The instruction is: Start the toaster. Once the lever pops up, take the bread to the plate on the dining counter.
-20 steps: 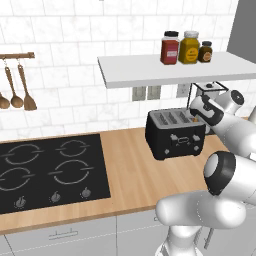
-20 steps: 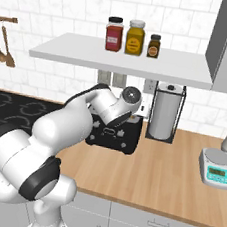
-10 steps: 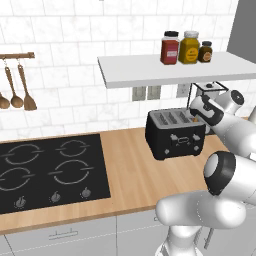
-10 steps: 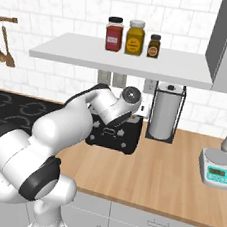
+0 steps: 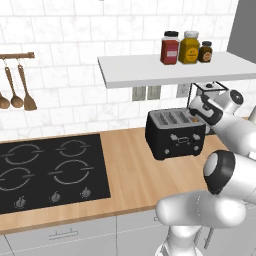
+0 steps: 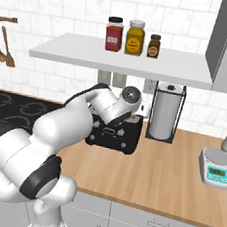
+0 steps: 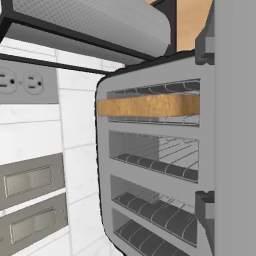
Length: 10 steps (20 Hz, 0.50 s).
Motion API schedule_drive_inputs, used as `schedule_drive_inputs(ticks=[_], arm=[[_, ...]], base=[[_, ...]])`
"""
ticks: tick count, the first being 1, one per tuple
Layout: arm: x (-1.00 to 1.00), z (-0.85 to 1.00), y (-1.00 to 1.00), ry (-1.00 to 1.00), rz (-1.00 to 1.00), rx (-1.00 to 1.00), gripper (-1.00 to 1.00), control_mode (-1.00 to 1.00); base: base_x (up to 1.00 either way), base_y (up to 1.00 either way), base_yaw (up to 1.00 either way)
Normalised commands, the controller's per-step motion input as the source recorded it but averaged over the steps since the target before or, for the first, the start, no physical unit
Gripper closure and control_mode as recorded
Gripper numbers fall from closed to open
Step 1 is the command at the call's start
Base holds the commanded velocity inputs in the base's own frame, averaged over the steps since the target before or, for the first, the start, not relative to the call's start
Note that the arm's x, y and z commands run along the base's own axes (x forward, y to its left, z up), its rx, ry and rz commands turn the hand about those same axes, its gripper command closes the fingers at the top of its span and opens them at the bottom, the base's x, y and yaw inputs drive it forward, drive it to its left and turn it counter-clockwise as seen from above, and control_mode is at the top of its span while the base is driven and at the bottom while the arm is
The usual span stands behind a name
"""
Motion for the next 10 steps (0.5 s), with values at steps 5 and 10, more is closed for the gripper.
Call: schedule_drive_inputs(ticks=[5,10], arm=[[0.33,0.00,0.00,0.00,0.00,0.00,-1.00,-1.00],[0.07,-0.04,-0.03,0.00,0.00,0.00,-1.00,-1.00]], base=[[0.00,0.00,0.00],[0.00,0.00,0.00]])
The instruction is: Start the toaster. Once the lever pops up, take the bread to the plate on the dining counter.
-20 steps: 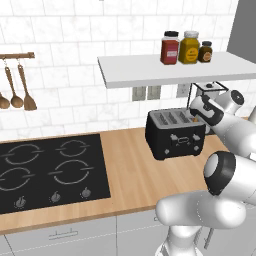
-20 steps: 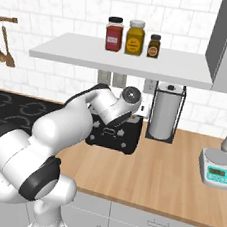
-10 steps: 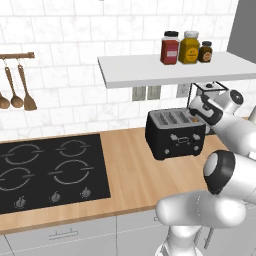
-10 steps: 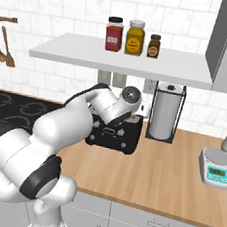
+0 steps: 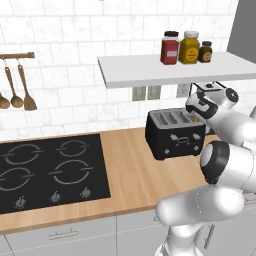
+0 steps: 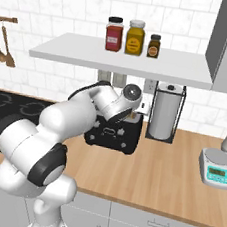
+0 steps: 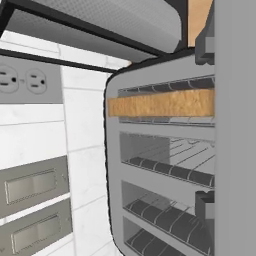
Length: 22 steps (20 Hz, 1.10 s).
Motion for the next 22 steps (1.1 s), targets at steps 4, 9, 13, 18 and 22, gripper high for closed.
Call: schedule_drive_inputs(ticks=[4,9,13,18,22], arm=[[0.00,-0.14,-0.18,0.00,0.00,0.00,-1.00,-1.00],[0.00,-0.16,-0.10,0.02,0.00,-0.01,-1.00,-1.00],[0.01,-0.06,0.00,0.01,0.00,-0.05,-1.00,-1.00],[0.14,-0.06,0.00,0.01,0.00,-0.04,-1.00,-1.00],[0.08,-0.10,0.00,0.00,0.00,-0.03,-1.00,-1.00]], base=[[0.00,0.00,0.00],[0.00,0.00,0.00],[0.00,0.00,0.00],[0.00,0.00,0.00],[0.00,0.00,0.00]])
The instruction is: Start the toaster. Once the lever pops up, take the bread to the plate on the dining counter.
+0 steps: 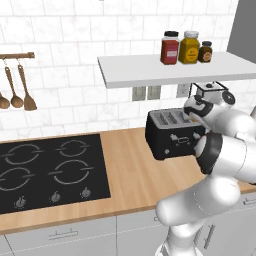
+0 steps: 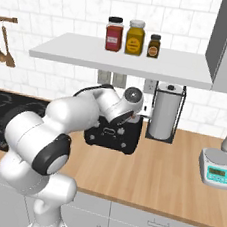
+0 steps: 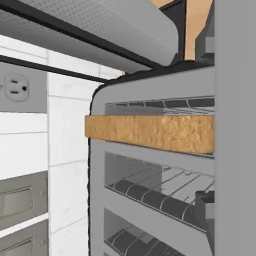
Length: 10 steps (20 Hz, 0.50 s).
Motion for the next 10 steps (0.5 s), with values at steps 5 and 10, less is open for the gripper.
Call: schedule_drive_inputs(ticks=[5,10], arm=[[0.16,-0.02,0.00,0.00,0.00,0.00,-1.00,-1.00],[0.22,0.00,0.00,0.00,0.00,0.00,-1.00,-1.00]], base=[[0.00,0.00,0.00],[0.00,0.00,0.00]])
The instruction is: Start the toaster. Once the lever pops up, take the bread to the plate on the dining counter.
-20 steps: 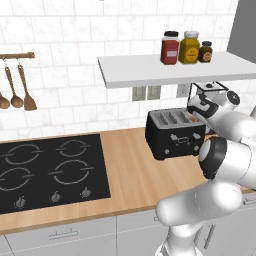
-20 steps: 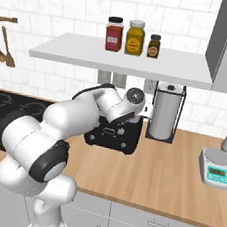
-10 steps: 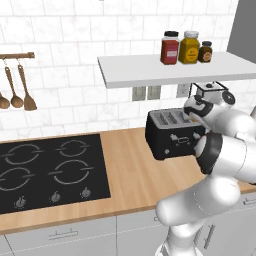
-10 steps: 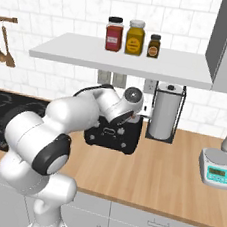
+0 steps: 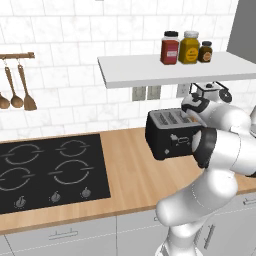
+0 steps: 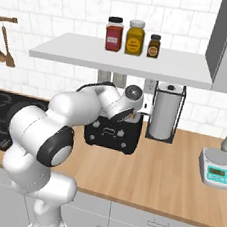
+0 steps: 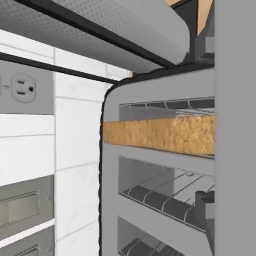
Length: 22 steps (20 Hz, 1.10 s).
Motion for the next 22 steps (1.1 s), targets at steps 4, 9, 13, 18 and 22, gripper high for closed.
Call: schedule_drive_inputs(ticks=[4,9,13,18,22], arm=[[0.08,0.00,0.00,0.00,0.00,0.00,-1.00,-1.00],[0.00,0.00,0.02,0.01,0.00,0.00,-1.00,-1.00],[0.00,-0.02,0.16,0.04,0.00,0.00,-1.00,-1.00],[0.00,-0.06,0.12,0.07,0.00,0.00,1.00,-1.00],[0.00,0.00,0.00,0.05,0.00,0.00,1.00,-1.00]], base=[[0.00,0.00,0.00],[0.00,0.00,0.00],[0.00,0.00,0.00],[0.00,0.00,0.00],[0.00,0.00,0.00]])
